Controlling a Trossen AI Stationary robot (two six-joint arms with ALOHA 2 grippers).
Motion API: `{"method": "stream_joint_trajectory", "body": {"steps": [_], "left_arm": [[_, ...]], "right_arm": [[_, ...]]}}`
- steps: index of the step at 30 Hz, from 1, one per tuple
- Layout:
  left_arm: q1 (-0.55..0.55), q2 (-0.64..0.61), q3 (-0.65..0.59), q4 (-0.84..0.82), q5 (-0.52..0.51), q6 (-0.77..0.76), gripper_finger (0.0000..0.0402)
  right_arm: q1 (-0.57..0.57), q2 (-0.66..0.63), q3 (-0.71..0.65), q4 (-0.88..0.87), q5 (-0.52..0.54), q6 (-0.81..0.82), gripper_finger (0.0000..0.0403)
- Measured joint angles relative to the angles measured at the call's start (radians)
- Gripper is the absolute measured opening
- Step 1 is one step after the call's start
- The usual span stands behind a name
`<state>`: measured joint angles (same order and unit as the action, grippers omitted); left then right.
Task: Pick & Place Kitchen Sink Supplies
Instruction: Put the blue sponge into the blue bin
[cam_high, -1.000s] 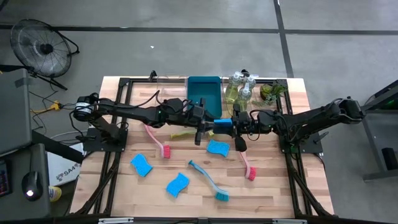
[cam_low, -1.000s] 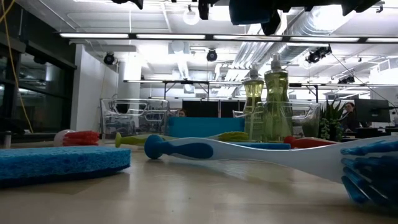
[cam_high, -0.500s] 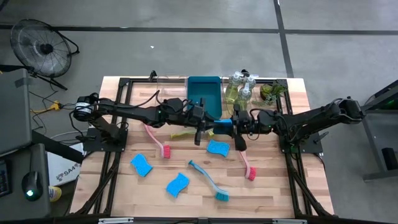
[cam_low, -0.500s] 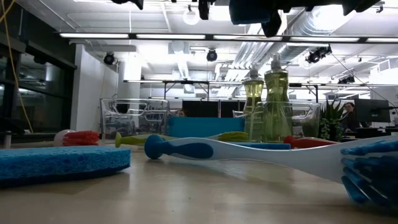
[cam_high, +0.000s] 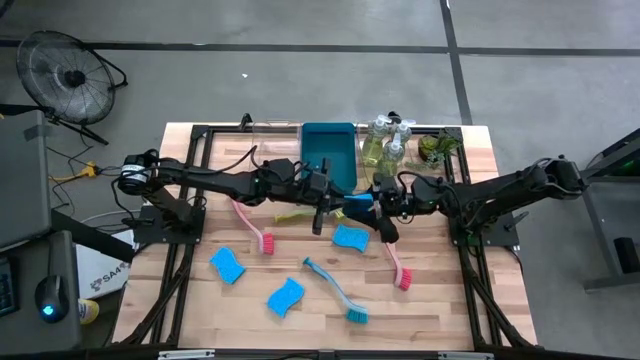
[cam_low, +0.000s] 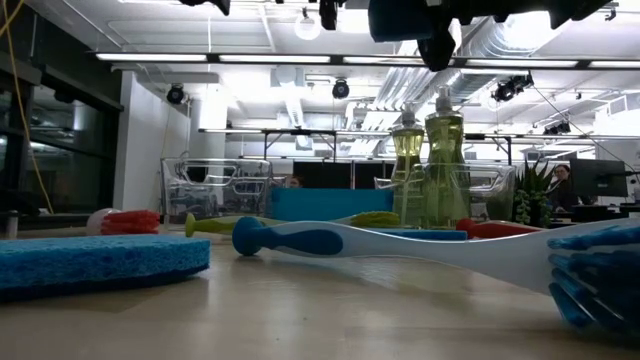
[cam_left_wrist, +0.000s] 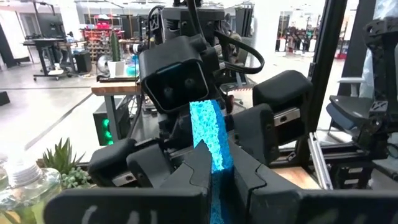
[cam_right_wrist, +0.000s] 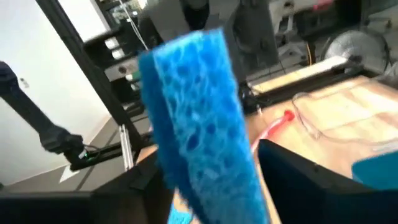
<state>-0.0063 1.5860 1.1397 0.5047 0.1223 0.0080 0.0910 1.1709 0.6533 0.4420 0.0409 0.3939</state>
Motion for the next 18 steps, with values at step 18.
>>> {"method": "stream_joint_trajectory", "body": {"steps": [18], "left_arm": [[0.189, -0.121, -0.001, -0.249, 0.118, 0.114, 0.0014]], "right_arm": [[0.000, -0.106, 0.000, -0.332, 0.080, 0.070, 0.0296]]}}
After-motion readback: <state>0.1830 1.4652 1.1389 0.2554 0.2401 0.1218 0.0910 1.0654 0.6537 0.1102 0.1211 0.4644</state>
